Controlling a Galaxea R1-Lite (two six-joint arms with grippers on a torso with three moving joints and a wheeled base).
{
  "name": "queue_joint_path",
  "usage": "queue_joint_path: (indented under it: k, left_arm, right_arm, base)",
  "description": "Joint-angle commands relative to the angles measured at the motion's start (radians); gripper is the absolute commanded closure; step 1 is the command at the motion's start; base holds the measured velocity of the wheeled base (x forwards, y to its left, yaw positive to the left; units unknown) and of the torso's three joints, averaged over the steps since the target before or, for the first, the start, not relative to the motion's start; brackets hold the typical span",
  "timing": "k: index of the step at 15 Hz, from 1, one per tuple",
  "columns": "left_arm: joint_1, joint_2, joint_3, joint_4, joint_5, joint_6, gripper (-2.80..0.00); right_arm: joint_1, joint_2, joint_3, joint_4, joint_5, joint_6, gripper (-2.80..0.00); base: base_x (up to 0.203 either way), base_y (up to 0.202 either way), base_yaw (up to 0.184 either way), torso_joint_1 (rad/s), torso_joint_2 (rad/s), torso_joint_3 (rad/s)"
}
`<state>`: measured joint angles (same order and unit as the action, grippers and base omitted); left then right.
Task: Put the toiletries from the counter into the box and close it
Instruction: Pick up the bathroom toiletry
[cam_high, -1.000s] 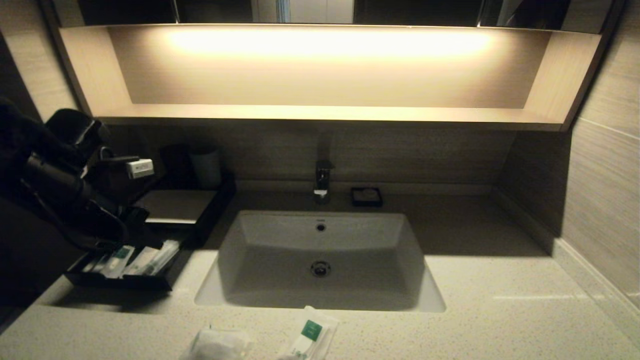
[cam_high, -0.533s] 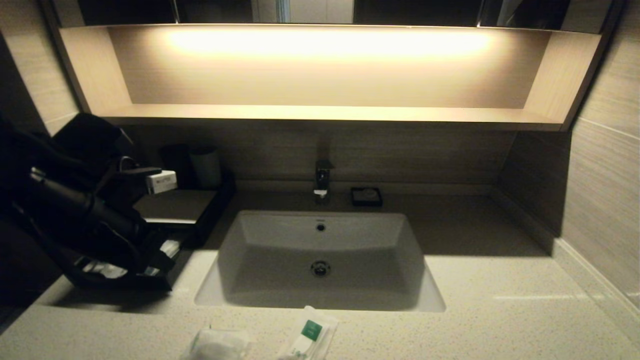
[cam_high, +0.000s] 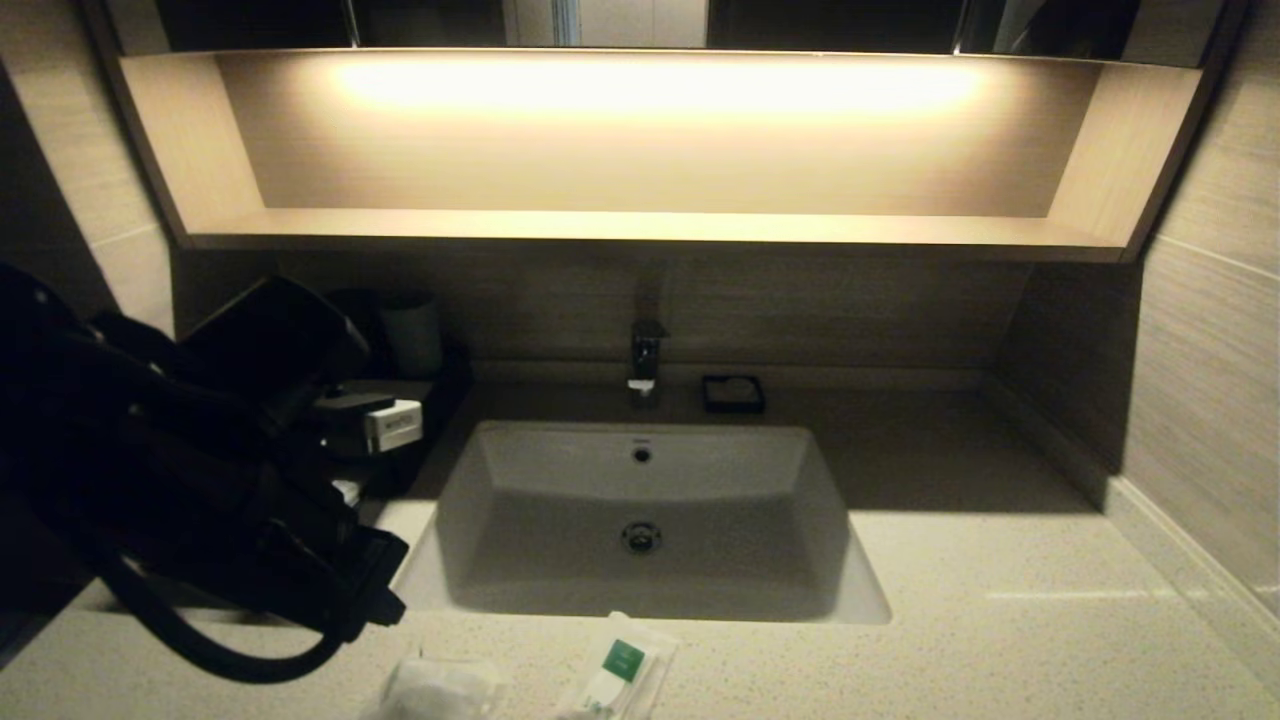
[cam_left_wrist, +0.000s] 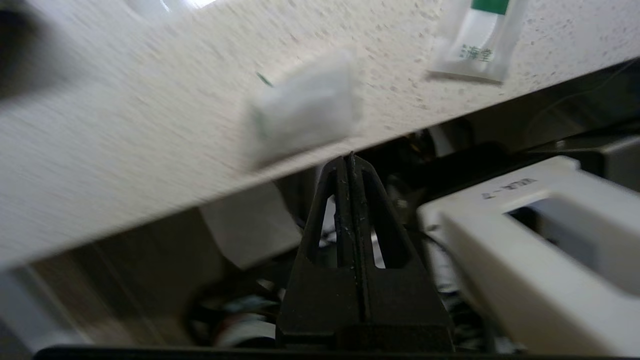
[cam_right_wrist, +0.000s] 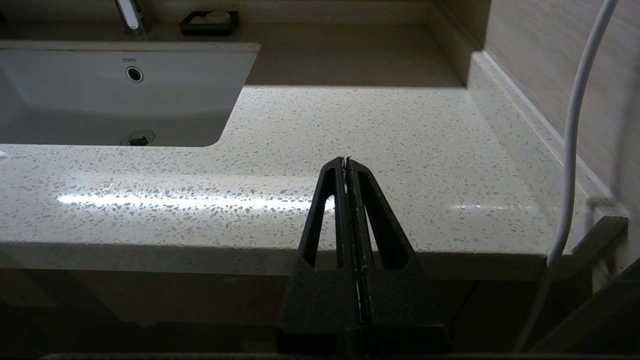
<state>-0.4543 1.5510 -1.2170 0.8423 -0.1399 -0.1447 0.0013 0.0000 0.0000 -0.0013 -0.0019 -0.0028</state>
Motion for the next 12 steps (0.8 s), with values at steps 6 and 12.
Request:
queue_joint_path:
  k: [6, 12]
  left_arm:
    - [-0.127, 0.139, -0.044, -0.005, 0.075, -0.331, 0.00]
    - [-0.218, 0.188, -0.078, -0.003, 0.074, -0.437, 0.00]
  right_arm:
    - [0.000, 0.000, 0.002, 0.000, 0.000, 0.000, 0.00]
    - [0.000, 0.000, 0.002, 0.000, 0.000, 0.000, 0.00]
  base:
    - [0.000, 0.000, 0.000, 0.000, 0.00, 0.000]
    - [0.000, 0.000, 0.000, 0.000, 0.00, 0.000]
